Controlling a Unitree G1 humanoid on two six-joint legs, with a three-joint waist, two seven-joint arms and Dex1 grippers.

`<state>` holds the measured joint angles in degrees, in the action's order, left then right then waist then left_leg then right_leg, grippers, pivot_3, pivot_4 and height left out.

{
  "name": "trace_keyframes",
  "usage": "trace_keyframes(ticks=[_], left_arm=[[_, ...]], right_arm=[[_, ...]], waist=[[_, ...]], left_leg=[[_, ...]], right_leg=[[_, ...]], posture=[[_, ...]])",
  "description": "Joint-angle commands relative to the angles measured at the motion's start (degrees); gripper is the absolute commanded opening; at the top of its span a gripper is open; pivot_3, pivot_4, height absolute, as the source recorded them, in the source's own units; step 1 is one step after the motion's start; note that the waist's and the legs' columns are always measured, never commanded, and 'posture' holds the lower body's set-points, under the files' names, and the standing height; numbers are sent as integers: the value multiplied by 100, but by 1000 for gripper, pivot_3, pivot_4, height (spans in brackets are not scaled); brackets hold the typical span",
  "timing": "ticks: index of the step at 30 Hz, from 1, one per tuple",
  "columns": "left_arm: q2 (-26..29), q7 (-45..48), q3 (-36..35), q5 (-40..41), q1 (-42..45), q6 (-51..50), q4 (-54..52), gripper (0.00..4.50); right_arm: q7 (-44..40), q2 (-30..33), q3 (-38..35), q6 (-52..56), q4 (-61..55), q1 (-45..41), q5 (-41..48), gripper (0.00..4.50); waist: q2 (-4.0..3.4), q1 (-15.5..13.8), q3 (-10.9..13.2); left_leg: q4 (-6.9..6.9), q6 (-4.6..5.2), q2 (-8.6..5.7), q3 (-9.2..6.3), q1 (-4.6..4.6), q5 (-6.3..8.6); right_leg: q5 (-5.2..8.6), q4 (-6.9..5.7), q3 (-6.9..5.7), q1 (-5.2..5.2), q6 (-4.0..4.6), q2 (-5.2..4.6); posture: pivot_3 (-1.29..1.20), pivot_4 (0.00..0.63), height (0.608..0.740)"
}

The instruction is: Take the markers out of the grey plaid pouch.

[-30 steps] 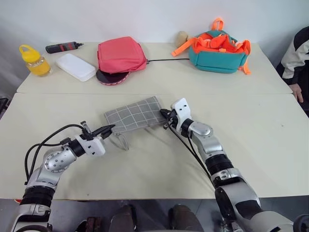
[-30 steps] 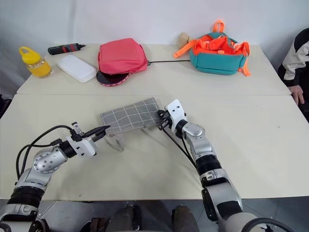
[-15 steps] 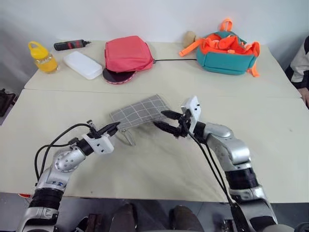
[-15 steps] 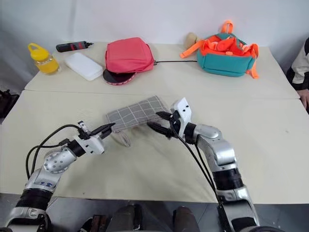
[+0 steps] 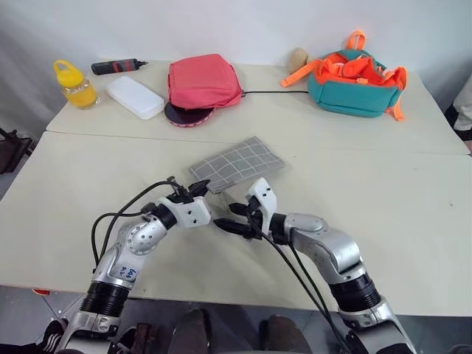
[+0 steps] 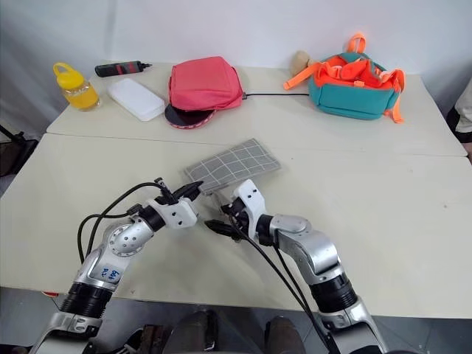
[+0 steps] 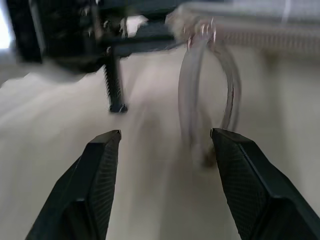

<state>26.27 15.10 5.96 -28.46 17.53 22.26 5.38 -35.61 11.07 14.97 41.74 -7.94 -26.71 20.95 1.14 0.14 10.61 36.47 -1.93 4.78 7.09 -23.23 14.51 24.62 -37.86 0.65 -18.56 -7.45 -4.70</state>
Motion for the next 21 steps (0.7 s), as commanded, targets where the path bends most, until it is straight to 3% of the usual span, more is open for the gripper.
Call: trace_keyframes(ticks=[1,6,7,9,16,21], left_arm=[[-33,47,281,-72,-144,-114,21,0],[-42,53,290,-16,-189,-178,-57,0],[-51,49,302,-22,-192,-188,-68,0],[-66,43,318,-25,-195,-209,-87,0],[-41,42,292,21,-202,-245,-115,0],[49,170,112,366,-341,-254,-244,0]], right_arm=[[79,-3,-166,-151,-19,-106,-32,2975],[148,-75,-288,-160,73,-124,-1,2975],[114,-119,-261,-121,64,-109,43,2810],[141,-225,-262,-84,74,-93,89,2369],[241,-291,-339,-189,234,-143,-33,27],[119,5,-518,-336,341,-224,-108,27]], waist=[[0,-3,0],[0,5,0],[0,7,0],[0,9,0],[0,2,0],[0,14,0]], left_leg=[[0,0,0,0,0,1],[0,-1,1,1,0,2],[0,-1,0,1,0,2],[-1,-1,1,1,0,2],[-1,-1,1,1,0,3],[-4,-3,3,2,-1,4]], right_leg=[[0,0,0,0,0,0],[0,1,0,0,0,0],[0,1,0,0,0,0],[0,1,1,0,0,2],[0,2,1,0,0,0],[0,2,1,-3,0,1]], posture=[[0,150,740],[0,150,740],[0,150,740],[0,150,740],[0,150,740],[0,150,740]])
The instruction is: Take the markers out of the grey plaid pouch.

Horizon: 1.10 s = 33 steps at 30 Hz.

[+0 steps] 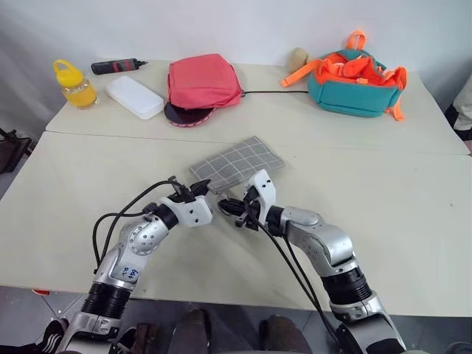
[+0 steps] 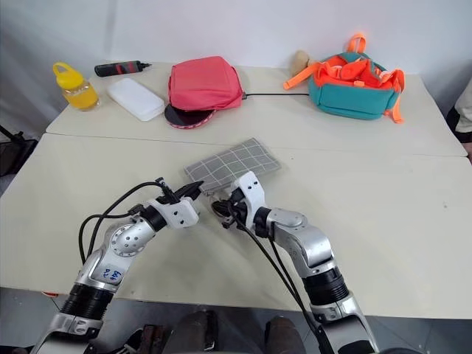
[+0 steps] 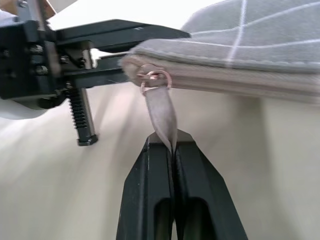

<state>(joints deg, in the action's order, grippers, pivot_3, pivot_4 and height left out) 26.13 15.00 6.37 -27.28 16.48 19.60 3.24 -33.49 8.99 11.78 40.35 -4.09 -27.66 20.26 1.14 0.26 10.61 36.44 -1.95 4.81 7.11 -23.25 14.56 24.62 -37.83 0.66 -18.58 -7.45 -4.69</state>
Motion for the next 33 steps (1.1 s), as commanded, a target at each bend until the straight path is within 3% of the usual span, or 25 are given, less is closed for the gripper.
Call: trace_keyframes(ticks=[1,6,14,24,27,30,33], left_arm=[[114,317,6,484,-291,51,-50,0],[547,1125,-332,1725,-517,208,-139,0],[1049,1737,-748,2635,-676,572,182,0],[954,1702,-716,2667,-582,648,251,0],[933,1678,-695,2625,-555,652,278,0],[910,1628,-697,2588,-544,643,293,0],[892,1619,-680,2568,-544,655,303,0]], right_arm=[[-148,355,-245,-261,23,-171,-82,27],[-485,1092,-447,-624,448,-407,-214,27],[-927,2224,-905,-1487,1785,-966,-562,27],[-1261,2257,-854,-1805,1851,-903,-578,27],[-1560,2357,-815,-1646,1587,-772,-460,566],[-2055,2623,-840,-1416,1161,-621,-266,1527],[-2444,2939,-1029,-999,793,-595,57,1527]], waist=[[0,4,0],[0,57,0],[4,174,5],[7,218,6],[7,218,7],[6,206,7],[7,201,7]], left_leg=[[-1,0,1,0,0,1],[-10,-2,12,5,0,2],[-14,-4,12,21,-1,1],[-15,-3,40,48,-1,1],[-12,-3,44,54,-1,2],[-12,-3,45,61,0,2],[-10,-1,47,76,-1,3]], right_leg=[[0,0,0,-1,0,0],[0,7,0,-4,0,0],[1,12,12,-15,3,3],[1,10,41,-30,3,12],[1,7,47,-33,3,13],[1,5,54,-37,3,15],[1,1,72,-49,2,17]], posture=[[0,150,740],[0,150,740],[0,150,740],[0,150,740],[0,150,740],[0,150,740],[0,150,740]])
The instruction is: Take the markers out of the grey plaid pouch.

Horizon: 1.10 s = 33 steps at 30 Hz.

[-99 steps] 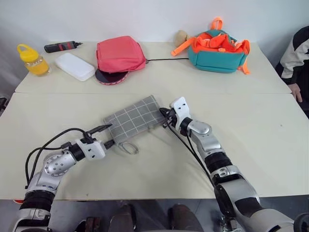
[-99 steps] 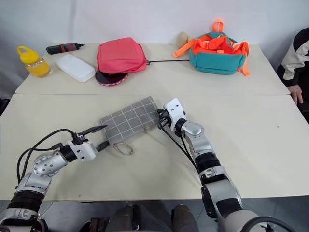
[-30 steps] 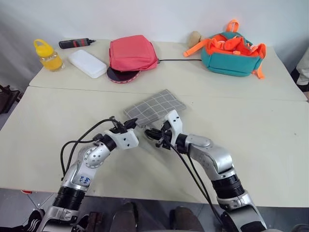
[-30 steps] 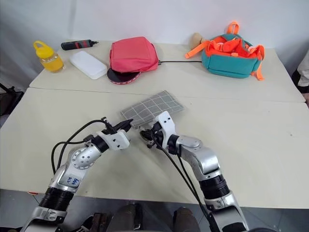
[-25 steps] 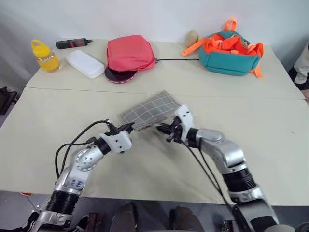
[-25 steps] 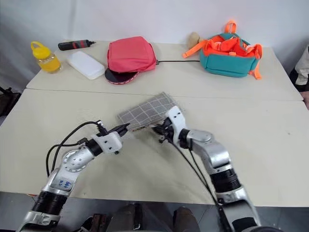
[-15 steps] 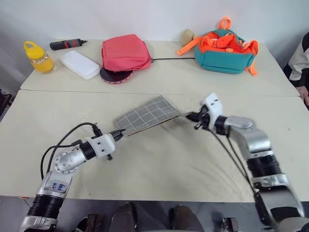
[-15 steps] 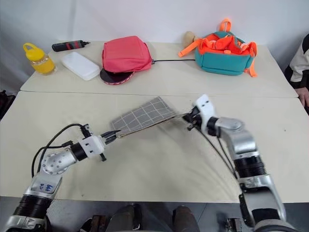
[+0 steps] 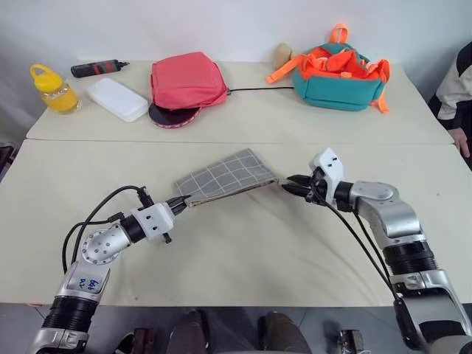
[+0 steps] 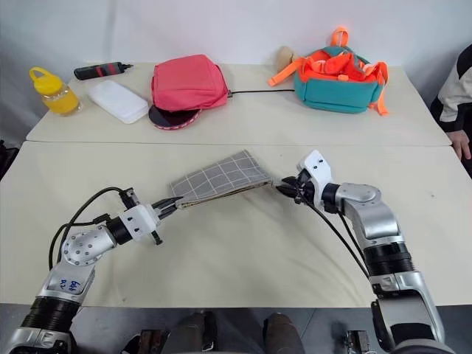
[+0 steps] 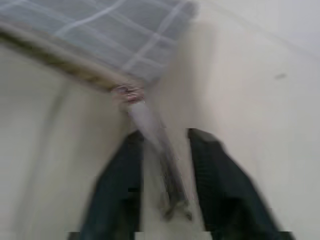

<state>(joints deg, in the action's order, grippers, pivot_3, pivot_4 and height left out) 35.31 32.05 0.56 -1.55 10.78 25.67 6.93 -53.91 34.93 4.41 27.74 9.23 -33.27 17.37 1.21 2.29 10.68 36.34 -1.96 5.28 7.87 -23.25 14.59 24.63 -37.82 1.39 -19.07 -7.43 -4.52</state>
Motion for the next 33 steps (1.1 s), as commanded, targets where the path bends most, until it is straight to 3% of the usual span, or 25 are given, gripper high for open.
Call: trace_keyframes(ticks=[1,4,8,11,14,18,23,33], left_arm=[[-34,-89,-95,-13,24,53,-62,0],[-66,-88,-79,-23,21,48,-60,0],[-113,-85,-23,-73,76,38,-44,0],[-194,-93,18,-97,200,-18,-29,0],[-257,-102,26,-91,277,-84,-88,0],[-322,-133,35,-137,327,-186,-197,0],[-385,-158,74,-190,337,-256,-294,0],[-475,-189,92,-277,310,-288,-350,0]], right_arm=[[-498,470,-311,309,-628,-23,370,1527],[-778,793,-413,501,-964,-9,584,1527],[-434,457,-612,494,-1237,-281,798,1527],[-132,-37,-614,466,-1558,-334,985,953],[224,-489,-332,205,-1880,-150,760,9],[643,-773,414,-940,-1677,103,-372,9],[708,-768,828,-1750,-1210,150,-1064,9],[815,-895,844,-2144,-742,60,-1437,9]], waist=[[1,-11,0],[3,-21,2],[4,26,2],[5,67,3],[7,72,4],[11,83,4],[12,87,4],[12,94,4]], left_leg=[[0,0,0,9,0,0],[2,2,5,37,0,1],[6,3,10,53,1,3],[13,2,18,57,1,3],[16,0,28,56,0,5],[17,-1,28,61,-3,10],[30,-1,28,65,-3,10],[56,-1,29,66,-2,12]], right_leg=[[0,-5,13,-10,0,1],[-1,-11,41,-30,-1,6],[-2,-12,57,-38,0,13],[-5,-18,64,-42,3,22],[-6,-19,64,-42,2,25],[-7,-19,67,-50,-1,22],[-7,-25,68,-50,-1,22],[-8,-48,72,-50,0,31]], posture=[[0,150,740],[0,150,740],[0,150,740],[0,150,740],[0,150,740],[0,150,740],[0,150,740],[0,150,740]])
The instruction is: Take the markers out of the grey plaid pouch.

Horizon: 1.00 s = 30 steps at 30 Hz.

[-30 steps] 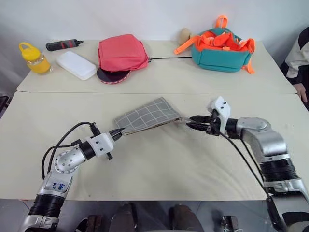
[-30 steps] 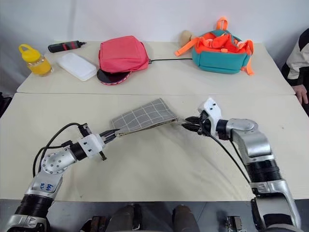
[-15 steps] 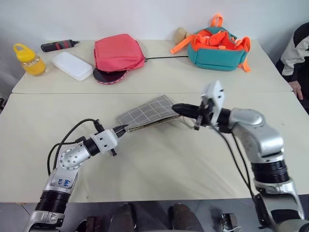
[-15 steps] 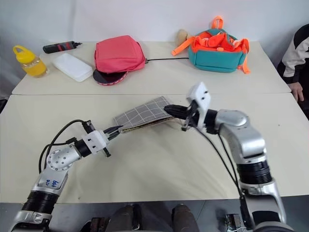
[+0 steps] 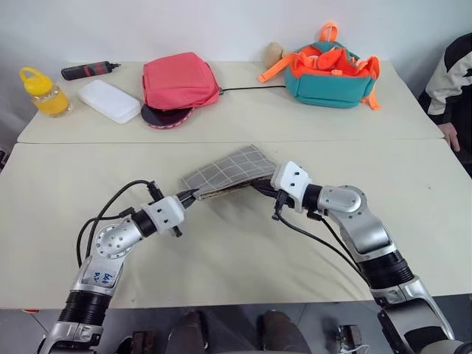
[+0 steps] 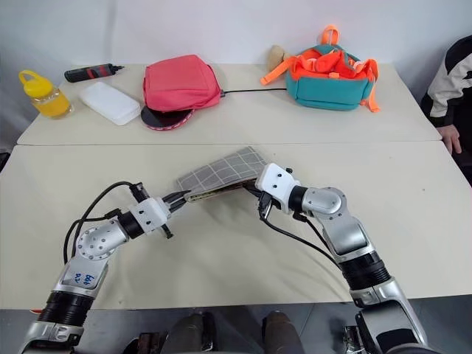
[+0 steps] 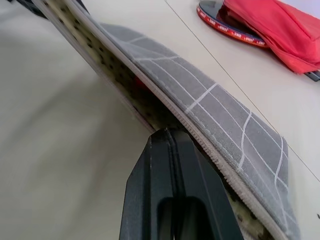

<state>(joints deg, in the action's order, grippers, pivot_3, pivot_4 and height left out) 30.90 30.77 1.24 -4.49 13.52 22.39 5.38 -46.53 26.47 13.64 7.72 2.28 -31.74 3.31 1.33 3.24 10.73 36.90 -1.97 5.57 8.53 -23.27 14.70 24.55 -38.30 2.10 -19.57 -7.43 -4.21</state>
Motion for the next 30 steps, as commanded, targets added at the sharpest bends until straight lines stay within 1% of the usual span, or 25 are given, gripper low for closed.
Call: trace_keyframes(ticks=[1,4,8,11,12,13,14,18,24,25,30], left_arm=[[-34,-52,33,-4,29,59,-195,0],[-55,-9,35,20,5,59,-224,0],[-105,224,130,255,19,-138,-433,0],[-191,267,146,337,144,-316,-574,0],[-233,262,135,389,203,-405,-625,0],[-256,259,124,425,248,-476,-668,0],[-269,264,113,455,279,-532,-702,0],[-285,316,61,588,316,-729,-790,0],[-322,472,102,757,294,-826,-736,0],[-337,501,103,801,294,-866,-741,0],[-425,624,93,1104,272,-1212,-813,0]], right_arm=[[92,-78,-93,-134,-25,-104,-24,9],[165,-106,-43,-204,56,-137,-174,9],[517,-33,251,-928,293,-356,-991,9],[835,218,642,-1850,532,-492,-1902,9],[898,274,756,-2042,599,-475,-2119,373],[934,327,833,-2182,637,-463,-2273,561],[986,361,862,-2309,667,-460,-2384,871],[1219,383,685,-2535,759,-555,-2492,2286],[1244,466,662,-2644,877,-590,-2595,4385],[1264,459,645,-2630,873,-607,-2606,4450],[998,407,569,-2389,775,-686,-2318,4450]], waist=[[0,0,0],[0,1,0],[0,8,0],[0,12,0],[0,11,0],[0,11,0],[0,10,0],[0,28,0],[0,36,0],[0,36,0],[0,35,0]], left_leg=[[1,0,0,0,0,0],[4,0,1,0,0,1],[8,1,1,1,0,1],[9,0,1,3,0,2],[10,0,1,3,0,2],[11,-1,2,3,0,2],[11,-1,1,2,0,2],[13,0,2,4,0,2],[20,0,4,4,3,2],[20,0,6,4,3,2],[22,0,10,4,3,2]], right_leg=[[0,-1,0,0,0,0],[0,-4,1,0,0,1],[0,-9,2,-1,0,0],[0,-14,4,-4,0,0],[0,-13,4,-4,0,0],[0,-14,4,-3,0,0],[0,-14,4,-3,0,1],[0,-16,8,-4,0,0],[0,-25,11,-3,1,9],[0,-25,11,-3,1,9],[0,-28,11,-3,1,9]], posture=[[0,150,740],[0,150,740],[0,150,740],[0,150,740],[0,150,740],[0,150,740],[0,150,740],[0,150,740],[0,150,740],[0,150,740],[0,150,740]])
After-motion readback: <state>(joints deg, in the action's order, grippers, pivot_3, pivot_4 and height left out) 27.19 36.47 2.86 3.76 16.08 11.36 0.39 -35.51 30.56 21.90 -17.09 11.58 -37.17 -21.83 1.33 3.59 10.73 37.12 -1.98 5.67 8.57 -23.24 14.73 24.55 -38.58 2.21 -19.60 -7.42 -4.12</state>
